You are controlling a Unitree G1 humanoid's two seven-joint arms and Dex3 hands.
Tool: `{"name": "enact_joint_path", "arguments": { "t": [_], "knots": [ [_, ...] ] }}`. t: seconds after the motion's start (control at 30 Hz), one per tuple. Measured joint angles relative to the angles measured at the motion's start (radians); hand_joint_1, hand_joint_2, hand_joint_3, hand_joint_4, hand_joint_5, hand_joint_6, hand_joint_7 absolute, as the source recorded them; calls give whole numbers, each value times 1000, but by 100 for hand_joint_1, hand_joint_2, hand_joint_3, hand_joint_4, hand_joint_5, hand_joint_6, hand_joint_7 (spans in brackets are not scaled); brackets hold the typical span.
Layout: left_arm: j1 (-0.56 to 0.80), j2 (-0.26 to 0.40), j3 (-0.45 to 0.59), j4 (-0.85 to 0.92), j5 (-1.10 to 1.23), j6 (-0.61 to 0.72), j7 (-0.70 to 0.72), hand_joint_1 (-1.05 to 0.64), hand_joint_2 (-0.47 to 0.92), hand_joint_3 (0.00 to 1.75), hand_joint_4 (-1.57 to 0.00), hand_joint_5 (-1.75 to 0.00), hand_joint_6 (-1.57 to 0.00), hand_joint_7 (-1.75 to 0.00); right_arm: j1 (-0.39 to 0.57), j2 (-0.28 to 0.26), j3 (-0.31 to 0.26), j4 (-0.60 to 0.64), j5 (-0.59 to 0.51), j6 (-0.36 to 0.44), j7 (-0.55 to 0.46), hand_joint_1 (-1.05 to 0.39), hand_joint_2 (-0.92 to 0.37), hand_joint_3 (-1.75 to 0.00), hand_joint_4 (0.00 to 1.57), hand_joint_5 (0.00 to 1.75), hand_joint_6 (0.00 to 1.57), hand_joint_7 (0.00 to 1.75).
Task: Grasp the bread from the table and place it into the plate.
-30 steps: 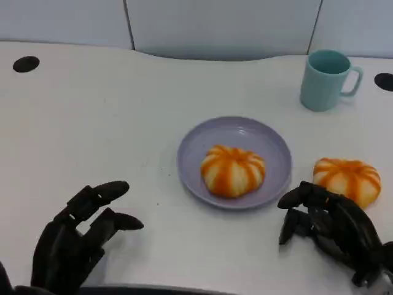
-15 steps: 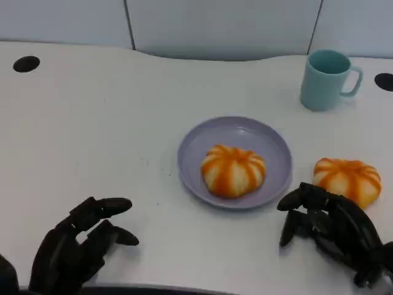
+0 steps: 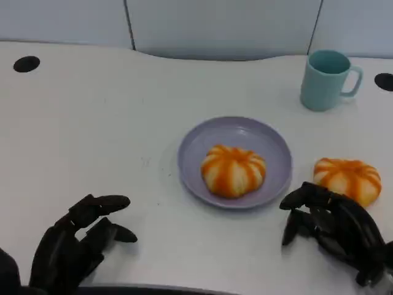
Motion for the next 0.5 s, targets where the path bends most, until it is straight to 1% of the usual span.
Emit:
{"name": "enact_joint_path", "arguments": {
  "t": [0.17, 0.4, 0.5],
  "knots": [
    [-6, -3, 0, 4, 2, 0, 21, -77, 92, 16, -47, -153, -50, -95, -9, -7, 2, 2, -3, 14, -14, -54, -92, -9, 65, 157, 75, 101],
    [-20, -3, 0, 16, 2, 1, 28, -76, 92, 16, -48, -154, -52, -96, -23, -10, -9, 18, 7, 42, -6, -54, -92, -9, 68, 158, 74, 100],
    [-22, -6, 0, 16, 2, 1, 39, -76, 92, 15, -48, -154, -52, -96, -24, -10, -8, 17, 1, 35, -15, -55, -92, -9, 67, 157, 75, 101]
  ]
}}
